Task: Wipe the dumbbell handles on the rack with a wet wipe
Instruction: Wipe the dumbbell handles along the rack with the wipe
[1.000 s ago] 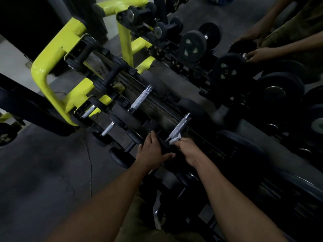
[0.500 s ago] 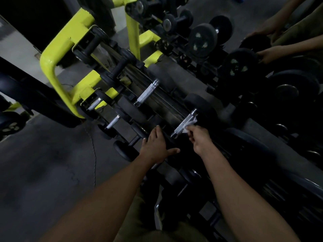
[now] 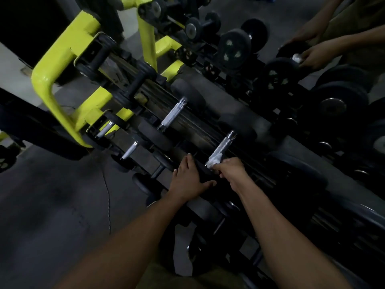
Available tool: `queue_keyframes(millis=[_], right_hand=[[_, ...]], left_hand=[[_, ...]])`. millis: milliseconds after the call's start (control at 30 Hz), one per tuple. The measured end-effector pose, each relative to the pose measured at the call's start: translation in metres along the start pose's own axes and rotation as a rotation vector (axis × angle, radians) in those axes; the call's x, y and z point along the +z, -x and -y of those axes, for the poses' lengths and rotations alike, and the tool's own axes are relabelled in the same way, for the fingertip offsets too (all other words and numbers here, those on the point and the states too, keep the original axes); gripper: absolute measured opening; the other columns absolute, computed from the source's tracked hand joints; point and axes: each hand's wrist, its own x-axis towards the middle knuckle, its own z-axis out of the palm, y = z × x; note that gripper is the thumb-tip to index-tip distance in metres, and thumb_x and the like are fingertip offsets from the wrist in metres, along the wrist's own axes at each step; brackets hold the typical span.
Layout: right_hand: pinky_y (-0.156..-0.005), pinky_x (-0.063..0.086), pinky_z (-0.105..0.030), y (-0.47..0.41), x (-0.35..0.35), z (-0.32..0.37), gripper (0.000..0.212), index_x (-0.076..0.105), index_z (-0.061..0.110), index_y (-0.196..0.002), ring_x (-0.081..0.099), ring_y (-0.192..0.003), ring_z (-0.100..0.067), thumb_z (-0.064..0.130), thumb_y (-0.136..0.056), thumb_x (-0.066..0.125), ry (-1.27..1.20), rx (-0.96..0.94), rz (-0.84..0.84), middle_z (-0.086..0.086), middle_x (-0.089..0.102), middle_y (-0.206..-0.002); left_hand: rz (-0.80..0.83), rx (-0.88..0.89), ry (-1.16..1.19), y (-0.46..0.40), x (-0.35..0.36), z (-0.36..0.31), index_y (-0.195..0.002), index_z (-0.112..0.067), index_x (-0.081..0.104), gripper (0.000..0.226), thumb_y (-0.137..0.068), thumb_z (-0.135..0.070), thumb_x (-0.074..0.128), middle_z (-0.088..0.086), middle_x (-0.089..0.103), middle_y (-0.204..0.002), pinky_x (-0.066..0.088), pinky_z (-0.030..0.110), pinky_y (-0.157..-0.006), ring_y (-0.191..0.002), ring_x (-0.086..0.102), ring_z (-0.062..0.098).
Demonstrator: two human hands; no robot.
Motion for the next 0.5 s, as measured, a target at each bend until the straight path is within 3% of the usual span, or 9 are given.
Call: queue_keyframes(millis=[167, 333, 433, 500], right_hand=[[-0.035, 0.029, -0.014, 0.007, 0.008, 0.029, 0.022, 0.054, 0.015, -0.085, 0.044, -0.043, -0.006, 0.011, -0.083, 0.075, -0.156, 0.019, 0.068, -0.002, 0.054, -0.064], [-0.038, 0.033, -0.013, -0.002, 0.038, 0.071, 0.012, 0.061, 0.014, -0.086, 0.045, -0.041, 0.001, 0.013, -0.086, 0.073, -0.186, -0.114, 0.066, 0.003, 0.055, -0.062], [-0.049, 0.041, -0.010, -0.007, 0.065, 0.097, 0.010, 0.065, 0.011, -0.092, 0.054, -0.054, 0.003, 0.010, -0.085, 0.072, -0.171, -0.214, 0.041, 0.003, 0.064, -0.073], [-0.062, 0.050, -0.020, -0.017, 0.086, 0.111, 0.011, 0.067, 0.014, -0.091, 0.064, -0.068, -0.005, 0.014, -0.082, 0.075, -0.112, -0.279, 0.015, 0.002, 0.071, -0.081]], left_hand=[[-0.009, 0.087, 0.211, -0.008, -0.034, 0.023, -0.155, -0.009, 0.026, 0.098, -0.084, -0.056, 0.075, 0.015, 0.033, -0.157, 0.033, 0.040, -0.117, -0.144, 0.036, 0.029], [-0.278, 0.201, 0.227, -0.015, -0.085, 0.053, -0.152, -0.012, 0.036, 0.079, -0.089, -0.042, 0.073, 0.007, 0.041, -0.152, 0.037, 0.033, -0.113, -0.138, 0.043, 0.021], [-0.487, 0.245, 0.189, -0.032, -0.118, 0.075, -0.146, -0.011, 0.043, 0.071, -0.087, -0.035, 0.075, 0.008, 0.048, -0.143, 0.039, 0.038, -0.111, -0.132, 0.047, 0.023], [-0.493, 0.205, 0.127, -0.048, -0.137, 0.092, -0.146, -0.009, 0.041, 0.077, -0.085, -0.038, 0.076, 0.010, 0.046, -0.145, 0.040, 0.044, -0.111, -0.132, 0.046, 0.027]])
